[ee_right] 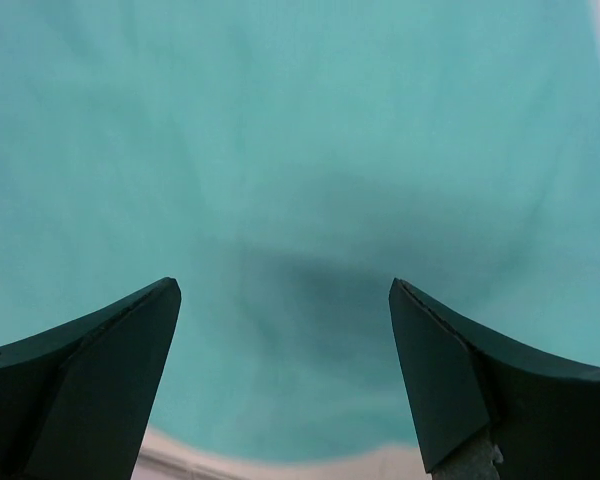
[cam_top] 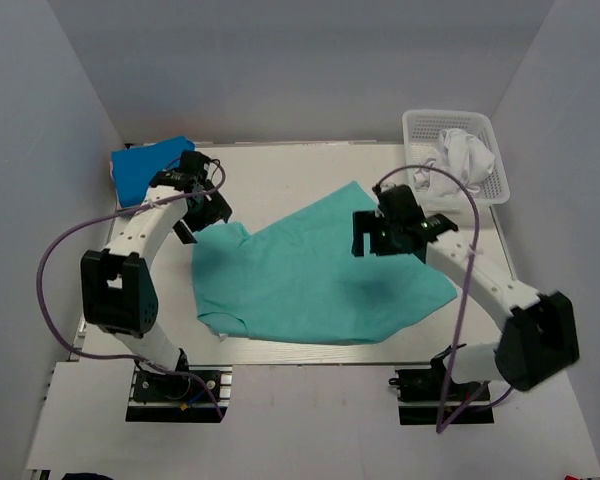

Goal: Fold and stack the t-shirts

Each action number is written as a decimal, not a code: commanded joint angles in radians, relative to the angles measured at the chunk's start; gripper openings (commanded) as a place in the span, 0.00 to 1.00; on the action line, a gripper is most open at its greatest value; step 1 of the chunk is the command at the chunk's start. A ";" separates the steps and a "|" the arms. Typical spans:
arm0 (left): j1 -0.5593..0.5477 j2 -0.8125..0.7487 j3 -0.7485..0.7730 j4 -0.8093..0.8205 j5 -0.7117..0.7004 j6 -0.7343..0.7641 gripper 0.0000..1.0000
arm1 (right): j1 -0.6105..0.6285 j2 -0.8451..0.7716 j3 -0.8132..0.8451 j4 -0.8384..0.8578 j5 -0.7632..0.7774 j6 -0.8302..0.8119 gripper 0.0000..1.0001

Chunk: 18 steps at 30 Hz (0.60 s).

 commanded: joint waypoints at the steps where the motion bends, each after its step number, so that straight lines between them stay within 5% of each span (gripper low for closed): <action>1: 0.031 0.095 0.079 -0.044 -0.145 -0.109 1.00 | -0.029 0.166 0.181 0.121 0.167 0.000 0.91; 10: 0.104 0.328 0.201 -0.040 -0.180 -0.188 1.00 | -0.117 0.675 0.750 0.065 0.119 -0.037 0.91; 18: 0.135 0.362 0.118 0.122 -0.122 -0.154 0.93 | -0.173 0.878 0.967 0.024 0.100 -0.114 0.91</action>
